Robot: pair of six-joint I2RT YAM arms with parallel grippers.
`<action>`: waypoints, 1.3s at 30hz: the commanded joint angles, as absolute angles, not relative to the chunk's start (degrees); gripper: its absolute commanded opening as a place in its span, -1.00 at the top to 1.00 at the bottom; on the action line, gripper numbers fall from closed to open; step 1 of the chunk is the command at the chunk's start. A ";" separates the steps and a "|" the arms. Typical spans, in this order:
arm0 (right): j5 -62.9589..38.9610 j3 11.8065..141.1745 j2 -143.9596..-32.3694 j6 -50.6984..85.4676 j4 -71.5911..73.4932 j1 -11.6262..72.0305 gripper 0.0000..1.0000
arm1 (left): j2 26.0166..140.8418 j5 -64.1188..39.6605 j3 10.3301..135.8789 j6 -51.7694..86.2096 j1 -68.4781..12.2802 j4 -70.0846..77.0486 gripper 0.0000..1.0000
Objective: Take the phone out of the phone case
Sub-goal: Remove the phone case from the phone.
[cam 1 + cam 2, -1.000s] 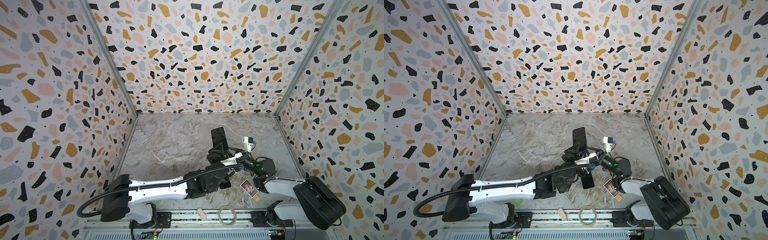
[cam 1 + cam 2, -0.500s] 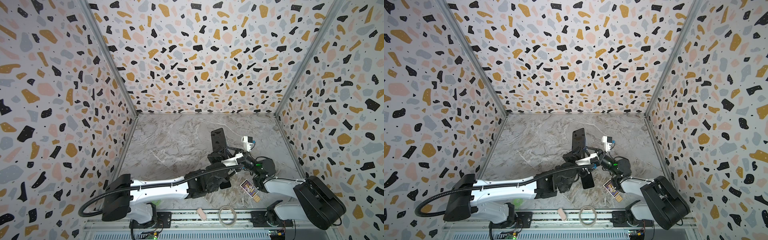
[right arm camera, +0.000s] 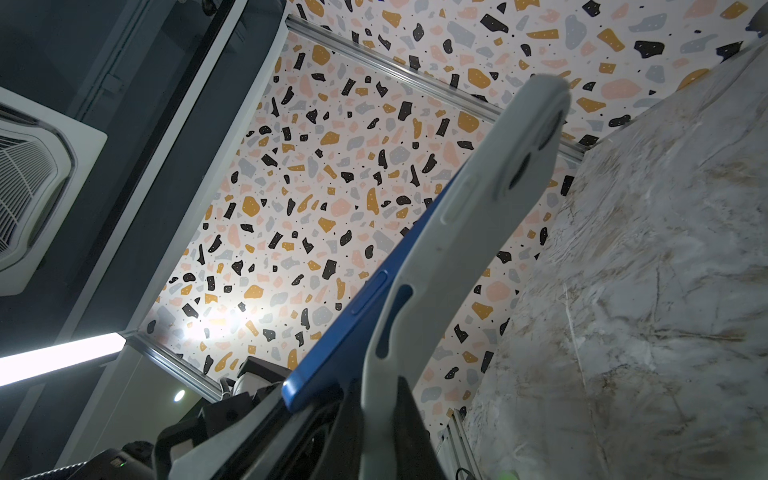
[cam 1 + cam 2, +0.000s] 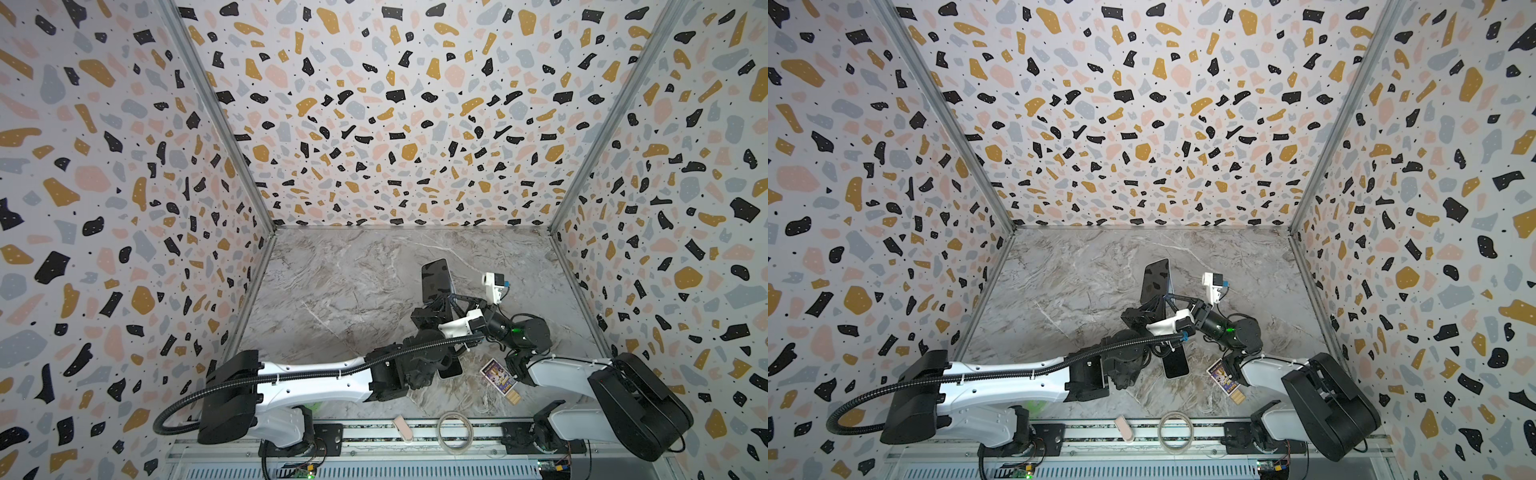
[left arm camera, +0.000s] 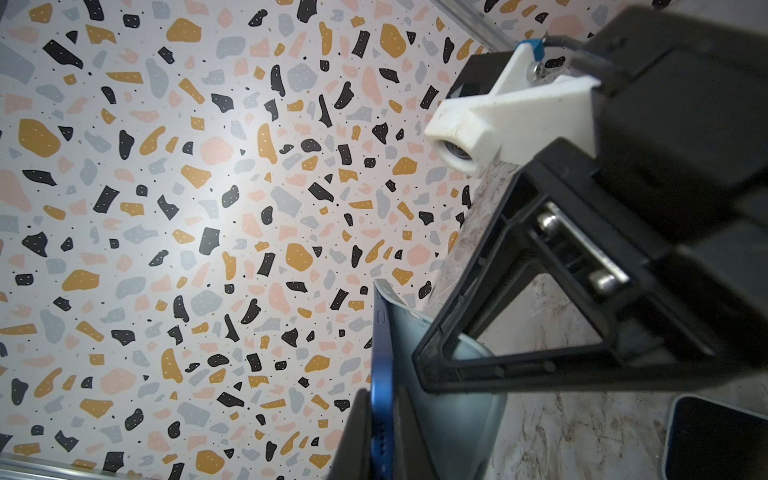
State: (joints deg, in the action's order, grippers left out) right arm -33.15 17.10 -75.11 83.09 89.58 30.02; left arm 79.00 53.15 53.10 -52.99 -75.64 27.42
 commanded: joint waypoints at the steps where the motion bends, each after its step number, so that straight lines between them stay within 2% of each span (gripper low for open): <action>1: -33.10 19.53 -71.68 81.33 93.64 30.02 1.00 | 76.30 56.73 51.49 -53.90 -75.48 32.36 1.00; 8: -31.79 21.16 -66.72 76.88 77.85 29.98 1.00 | 74.84 57.29 49.66 -54.15 -75.59 34.19 1.00; 17: -29.07 23.02 -64.24 74.06 64.60 29.97 1.00 | 74.24 56.75 48.96 -54.98 -77.14 36.19 1.00; 39: -21.54 25.13 -66.20 71.06 53.90 29.90 1.00 | 72.46 59.27 47.79 -55.30 -79.14 36.65 1.00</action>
